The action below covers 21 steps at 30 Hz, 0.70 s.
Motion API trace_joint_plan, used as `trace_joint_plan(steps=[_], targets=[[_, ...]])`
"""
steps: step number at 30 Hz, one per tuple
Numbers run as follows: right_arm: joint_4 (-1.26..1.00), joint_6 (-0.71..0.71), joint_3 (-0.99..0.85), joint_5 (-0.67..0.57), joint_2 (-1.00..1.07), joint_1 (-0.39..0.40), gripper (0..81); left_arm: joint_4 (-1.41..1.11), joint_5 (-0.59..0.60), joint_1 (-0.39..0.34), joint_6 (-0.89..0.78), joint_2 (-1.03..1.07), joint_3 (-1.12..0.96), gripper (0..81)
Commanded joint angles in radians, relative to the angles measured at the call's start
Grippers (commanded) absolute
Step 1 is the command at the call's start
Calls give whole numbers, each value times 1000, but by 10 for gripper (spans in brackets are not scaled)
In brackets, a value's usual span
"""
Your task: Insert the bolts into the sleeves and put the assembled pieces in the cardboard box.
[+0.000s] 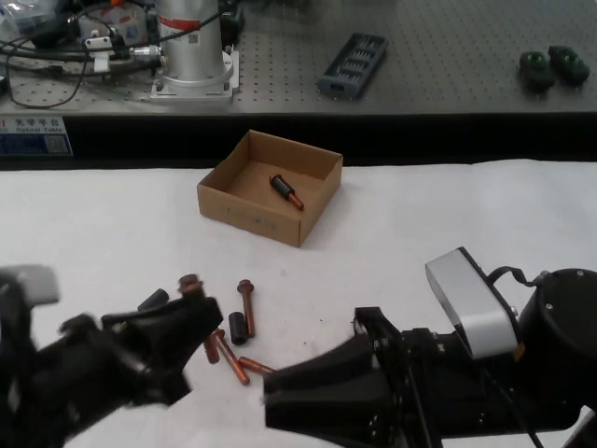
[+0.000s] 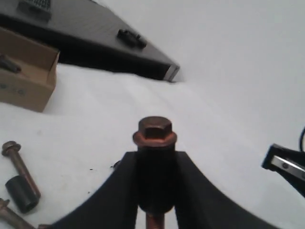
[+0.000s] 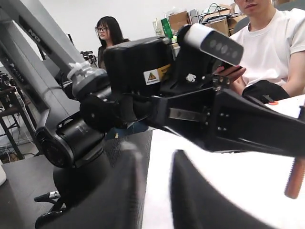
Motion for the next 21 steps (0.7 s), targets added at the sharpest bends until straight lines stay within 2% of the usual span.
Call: trace_joint_plan(steps=[1, 7, 12, 21], targets=[[-8, 0, 14, -28, 2, -27, 64, 308, -47, 4, 96, -63, -141, 6], [1, -3, 21, -54, 1, -69, 64, 764, -155, 4, 223, -59, -438, 6], [17, -3, 21, -54, 1, -71, 64, 1028, -311, 10, 305, 16, -709, 6], [14, -3, 21, -54, 1, -71, 64, 1283, -315, 50, 314, 281, -1101, 6]])
